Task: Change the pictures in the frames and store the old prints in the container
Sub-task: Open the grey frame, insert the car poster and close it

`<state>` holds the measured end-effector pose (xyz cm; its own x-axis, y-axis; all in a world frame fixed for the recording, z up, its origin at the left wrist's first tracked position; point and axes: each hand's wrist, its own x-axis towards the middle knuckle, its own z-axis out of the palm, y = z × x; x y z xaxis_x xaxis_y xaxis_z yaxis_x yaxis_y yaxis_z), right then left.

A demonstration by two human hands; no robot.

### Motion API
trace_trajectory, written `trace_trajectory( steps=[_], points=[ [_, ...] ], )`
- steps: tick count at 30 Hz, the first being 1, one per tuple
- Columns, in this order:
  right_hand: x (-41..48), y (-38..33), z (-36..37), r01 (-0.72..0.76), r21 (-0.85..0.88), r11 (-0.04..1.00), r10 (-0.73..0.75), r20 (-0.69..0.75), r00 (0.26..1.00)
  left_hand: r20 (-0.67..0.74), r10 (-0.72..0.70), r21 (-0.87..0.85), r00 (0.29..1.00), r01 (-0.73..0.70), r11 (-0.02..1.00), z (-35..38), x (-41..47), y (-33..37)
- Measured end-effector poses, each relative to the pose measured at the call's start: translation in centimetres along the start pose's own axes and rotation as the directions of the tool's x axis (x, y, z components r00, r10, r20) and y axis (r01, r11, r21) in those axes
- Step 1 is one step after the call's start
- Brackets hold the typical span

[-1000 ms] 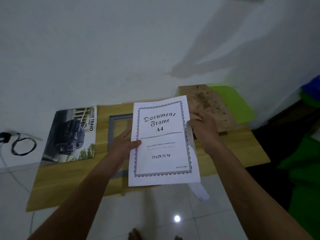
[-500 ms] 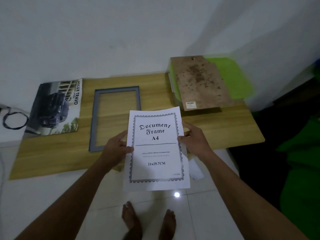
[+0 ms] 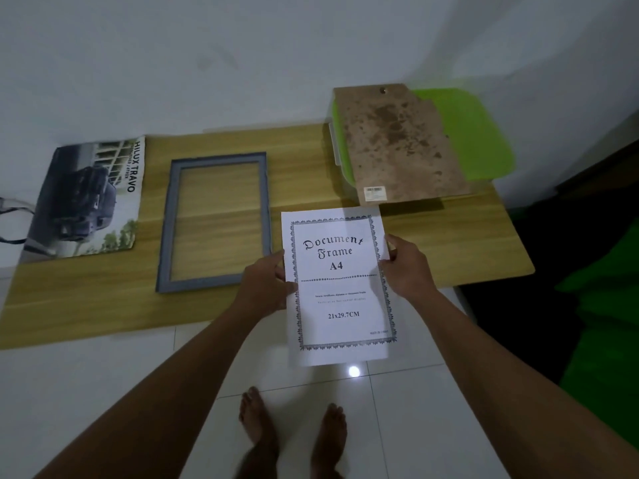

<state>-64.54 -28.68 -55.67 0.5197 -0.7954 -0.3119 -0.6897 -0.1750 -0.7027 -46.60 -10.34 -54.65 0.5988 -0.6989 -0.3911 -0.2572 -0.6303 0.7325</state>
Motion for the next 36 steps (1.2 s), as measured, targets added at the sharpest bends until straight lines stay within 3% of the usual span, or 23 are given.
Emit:
trace_trajectory(
  steps=[3, 7, 11, 16, 22, 30, 36],
  points=[
    [0.5, 0.8, 0.1, 0.033, -0.110, 0.993, -0.037, -0.043, 0.998, -0.020, 0.126, 0.290, 0.992, -0.115, 0.950, 0.9, 1.0, -0.3],
    [0.3, 1.6, 0.1, 0.125, -0.440, 0.889, -0.150, -0.024, 0.988, -0.029, 0.204, 0.613, 0.979, -0.144, 0.777, 2.0, 1.3, -0.5],
    [0.1, 2.4, 0.0, 0.263, -0.523, 0.811, -0.220, 0.145, 0.965, 0.031, 0.314, 0.748, 0.949, -0.230, 0.622, 2.4, 1.5, -0.3],
    [0.2, 2.3, -0.3, 0.279, -0.562, 0.778, -0.213, 0.181, 0.960, 0.065, 0.351, 0.801, 0.934, -0.259, 0.540, 2.1, 1.8, -0.3],
    [1.0, 1.6, -0.3, 0.272, -0.594, 0.757, -0.201, 0.185, 0.962, 0.060, 0.357, 0.804, 0.932, -0.257, 0.536, 1.8, 2.5, -0.2],
    [1.2, -0.8, -0.3, 0.290, -0.546, 0.786, -0.220, 0.190, 0.957, 0.032, 0.413, 0.740, 0.910, -0.300, 0.603, 0.6, 2.8, -0.4],
    [1.1, -7.1, 1.8, 0.349, -0.504, 0.790, -0.264, 0.234, 0.936, -0.071, 0.410, 0.580, 0.909, -0.297, 0.759, -4.5, 2.3, -2.3]
  ],
)
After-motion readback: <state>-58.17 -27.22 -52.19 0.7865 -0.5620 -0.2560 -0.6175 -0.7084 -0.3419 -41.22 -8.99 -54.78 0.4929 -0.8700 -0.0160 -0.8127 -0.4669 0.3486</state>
